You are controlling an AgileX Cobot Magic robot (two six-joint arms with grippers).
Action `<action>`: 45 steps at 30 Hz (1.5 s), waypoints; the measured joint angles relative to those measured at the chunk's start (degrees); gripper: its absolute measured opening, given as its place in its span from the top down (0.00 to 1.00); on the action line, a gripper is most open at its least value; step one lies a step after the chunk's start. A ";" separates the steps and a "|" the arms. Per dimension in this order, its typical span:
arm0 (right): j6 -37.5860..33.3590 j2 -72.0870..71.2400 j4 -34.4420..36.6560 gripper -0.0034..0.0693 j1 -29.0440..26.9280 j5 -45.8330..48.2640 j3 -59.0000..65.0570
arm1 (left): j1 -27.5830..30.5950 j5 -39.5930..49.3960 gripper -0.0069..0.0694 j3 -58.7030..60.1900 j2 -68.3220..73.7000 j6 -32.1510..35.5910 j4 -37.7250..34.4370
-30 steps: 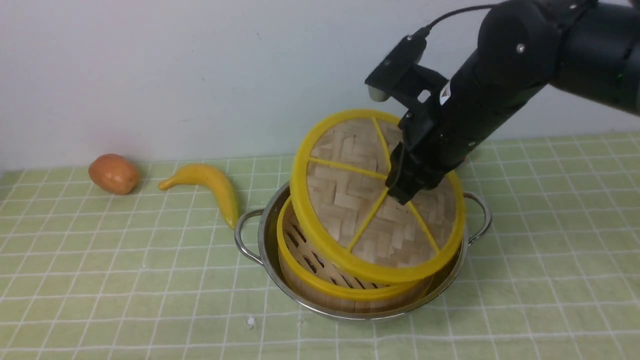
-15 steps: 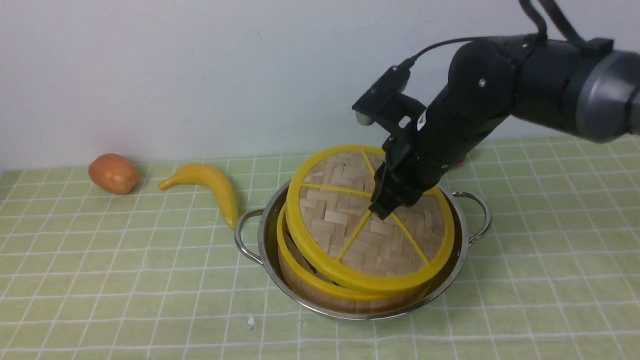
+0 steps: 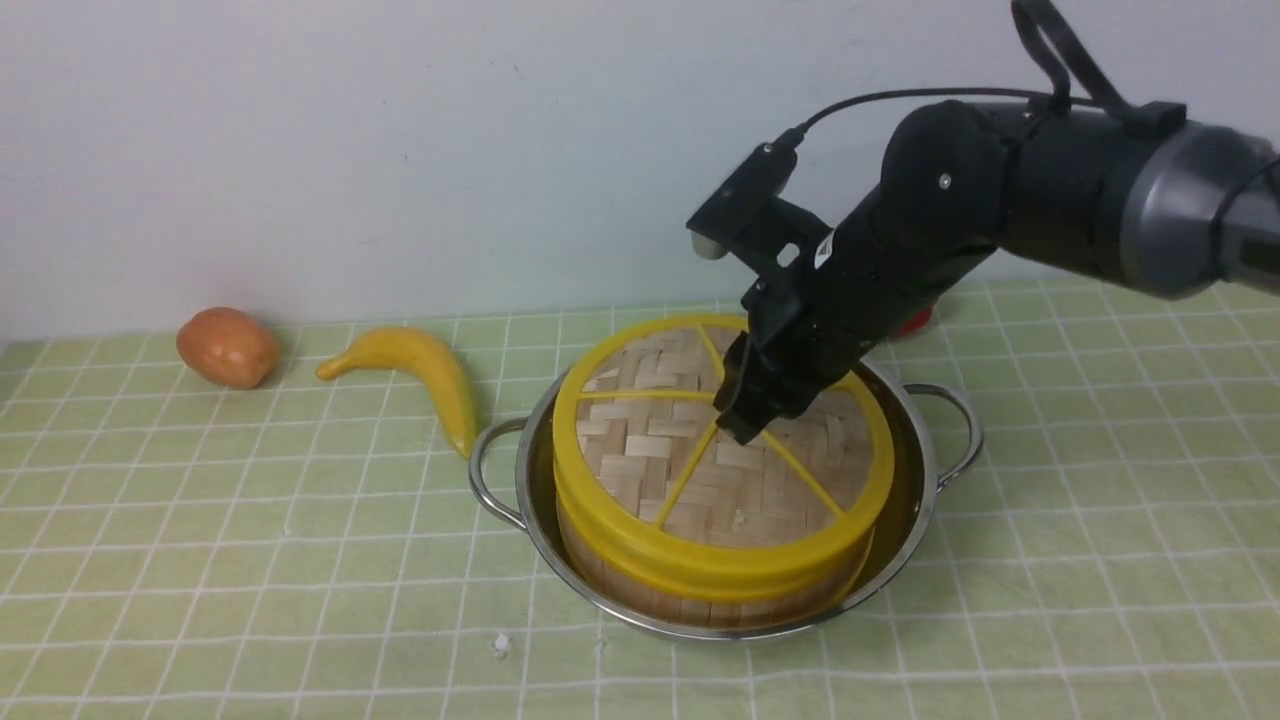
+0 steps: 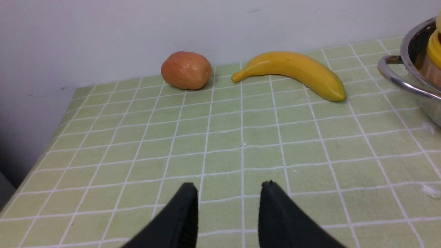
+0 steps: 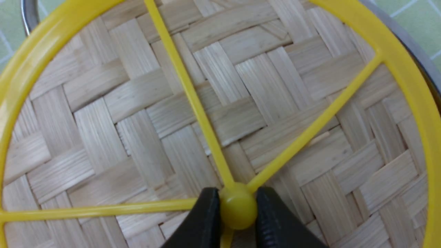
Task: Place the steamer in the pot on the green tablecloth, and put the lid on the steamer.
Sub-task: 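Place the bamboo steamer lid onto the steamer basket in the pot with the right gripper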
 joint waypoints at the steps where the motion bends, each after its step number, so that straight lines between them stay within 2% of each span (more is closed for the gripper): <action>1: -0.11 0.30 0.08 0.75 0.00 -0.11 0.00 | 0.00 0.00 0.59 0.00 0.00 0.00 0.00; 15: -2.14 1.29 0.55 0.75 0.00 -0.36 -0.37 | 0.00 0.00 0.59 0.00 0.00 0.00 0.04; 17: -2.19 0.76 0.55 0.68 0.00 -0.55 -0.37 | 0.00 0.00 0.59 0.00 0.00 0.00 0.04; 18: -2.26 0.16 0.55 0.58 0.00 -0.64 -0.37 | 0.00 0.00 0.59 0.00 0.00 0.00 0.04; 23: 0.06 -5.58 -0.81 0.21 0.00 0.39 -0.37 | 0.00 0.00 0.59 0.00 0.00 0.00 0.04; 26: 2.28 -9.20 -2.75 0.13 0.00 0.96 -0.37 | 0.00 0.00 0.59 0.00 0.00 0.00 0.04; 28: 5.61 -14.58 -6.25 0.12 0.00 1.07 -0.37 | 0.00 0.00 0.59 0.00 0.00 0.00 0.04; 30: 9.44 -18.93 -9.87 0.15 0.00 1.07 -0.37 | 0.00 0.00 0.59 0.00 0.00 0.00 0.04; 32: 14.03 -23.13 -14.05 0.24 0.00 1.20 -0.37 | 0.00 0.00 0.59 0.00 0.00 0.00 0.04; 33: 14.50 -23.13 -14.47 0.24 0.00 1.19 -0.37 | 0.00 0.00 0.59 0.00 0.00 0.00 0.04; 37: 25.86 -31.55 -23.04 0.72 0.00 3.45 -0.37 | 0.00 0.00 0.59 0.00 0.00 0.00 0.06; 39: 30.59 -34.73 -25.33 0.91 0.00 4.28 -0.37 | 0.00 0.00 0.59 0.00 0.00 0.00 0.06; 41: 33.58 -36.71 -26.57 0.96 0.00 4.35 -0.37 | 0.00 0.00 0.59 0.00 0.00 0.00 0.06; 45: 37.55 -39.09 -26.88 0.97 0.00 4.48 -0.37 | 0.00 0.00 0.59 0.00 0.00 0.00 0.06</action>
